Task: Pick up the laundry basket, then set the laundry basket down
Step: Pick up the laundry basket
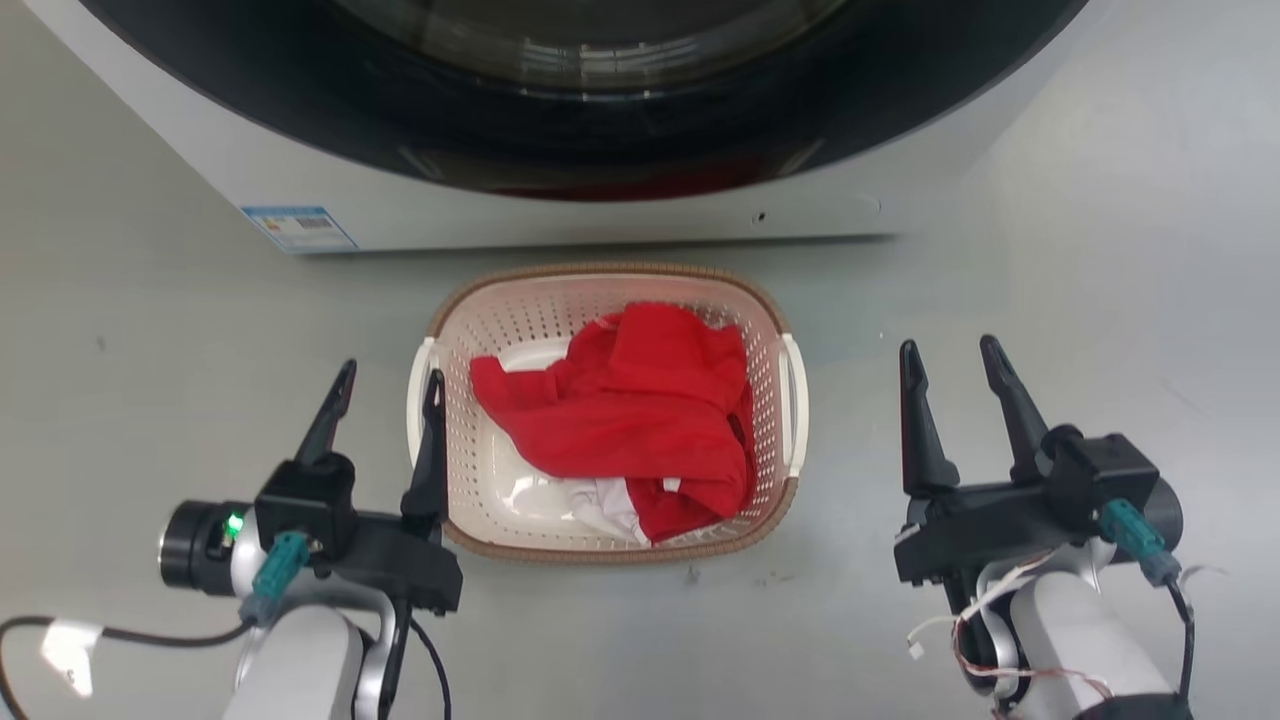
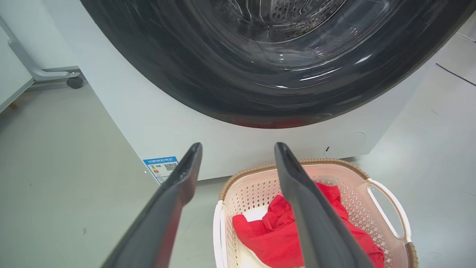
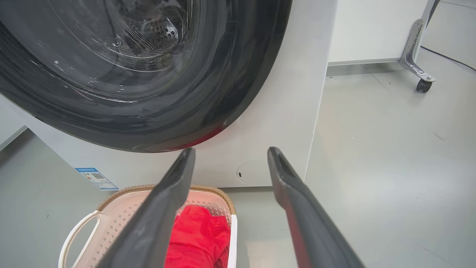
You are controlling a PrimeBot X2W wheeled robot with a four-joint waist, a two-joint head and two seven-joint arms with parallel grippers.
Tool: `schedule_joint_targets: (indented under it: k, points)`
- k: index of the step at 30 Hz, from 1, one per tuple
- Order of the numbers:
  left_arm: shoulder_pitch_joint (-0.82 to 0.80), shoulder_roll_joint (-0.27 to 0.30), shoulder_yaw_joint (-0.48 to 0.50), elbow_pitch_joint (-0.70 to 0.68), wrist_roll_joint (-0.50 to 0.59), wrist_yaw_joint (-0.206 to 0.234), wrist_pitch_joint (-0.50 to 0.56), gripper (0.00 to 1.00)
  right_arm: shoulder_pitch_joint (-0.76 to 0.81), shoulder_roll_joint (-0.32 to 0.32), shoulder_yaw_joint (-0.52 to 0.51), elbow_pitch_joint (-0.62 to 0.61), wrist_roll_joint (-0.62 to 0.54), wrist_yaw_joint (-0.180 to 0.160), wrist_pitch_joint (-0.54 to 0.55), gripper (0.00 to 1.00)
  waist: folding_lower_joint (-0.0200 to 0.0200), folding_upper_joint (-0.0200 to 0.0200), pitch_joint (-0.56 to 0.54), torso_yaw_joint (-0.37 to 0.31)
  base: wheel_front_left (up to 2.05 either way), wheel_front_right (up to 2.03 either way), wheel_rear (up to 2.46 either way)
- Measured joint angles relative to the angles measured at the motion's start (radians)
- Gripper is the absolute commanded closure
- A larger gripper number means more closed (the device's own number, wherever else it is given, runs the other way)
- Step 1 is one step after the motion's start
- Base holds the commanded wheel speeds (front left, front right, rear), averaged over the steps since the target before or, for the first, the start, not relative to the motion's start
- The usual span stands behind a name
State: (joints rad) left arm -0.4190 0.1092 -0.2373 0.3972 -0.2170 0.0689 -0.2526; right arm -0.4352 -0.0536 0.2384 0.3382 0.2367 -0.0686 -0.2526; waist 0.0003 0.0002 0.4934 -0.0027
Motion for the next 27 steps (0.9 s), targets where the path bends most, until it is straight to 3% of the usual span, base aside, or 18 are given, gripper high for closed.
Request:
schedule_joint_targets:
  k: [12,27]
  points:
    - [-0.171,0.007,0.029,0.121,0.0,0.0,0.0,0.0,-0.196,-0.002,-0.001,0.142,0.002,0.025,-0.004,0.0,0.0,0.0001,0.179,-0.008,0.0,0.0,0.0]
    - [-0.292,-0.015,0.036,0.289,-0.003,0.0,0.0,0.0,-0.318,-0.006,0.105,0.266,0.111,0.006,-0.004,0.0,-0.0002,-0.0001,0.34,-0.013,0.0,0.0,0.0]
